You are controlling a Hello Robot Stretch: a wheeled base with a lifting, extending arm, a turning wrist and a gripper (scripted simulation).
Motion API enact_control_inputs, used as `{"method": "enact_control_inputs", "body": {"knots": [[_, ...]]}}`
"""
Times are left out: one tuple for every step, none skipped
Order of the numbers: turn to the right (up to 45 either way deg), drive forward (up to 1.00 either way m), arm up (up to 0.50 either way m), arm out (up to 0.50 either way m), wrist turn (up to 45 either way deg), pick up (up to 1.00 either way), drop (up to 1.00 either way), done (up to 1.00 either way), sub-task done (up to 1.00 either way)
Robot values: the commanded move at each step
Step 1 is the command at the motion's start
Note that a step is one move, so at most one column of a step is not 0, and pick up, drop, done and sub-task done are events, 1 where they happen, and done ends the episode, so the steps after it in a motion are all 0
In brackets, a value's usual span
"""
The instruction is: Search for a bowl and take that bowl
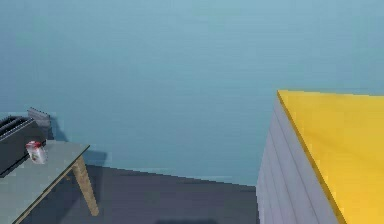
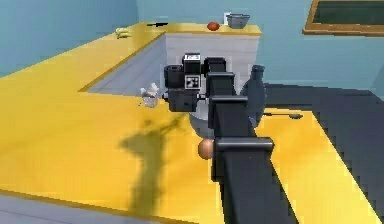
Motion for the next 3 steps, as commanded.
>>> {"method": "enact_control_inputs", "body": {"knots": [[0.0,0.00,0.00,0.00,15.0,0.00,0.00,0.00,0.00],[0.0,0.00,-0.10,0.00,0.0,0.00,0.00,0.00,0.00],[0.0,0.00,0.00,0.00,0.0,1.00,0.00,0.00,0.00]]}}
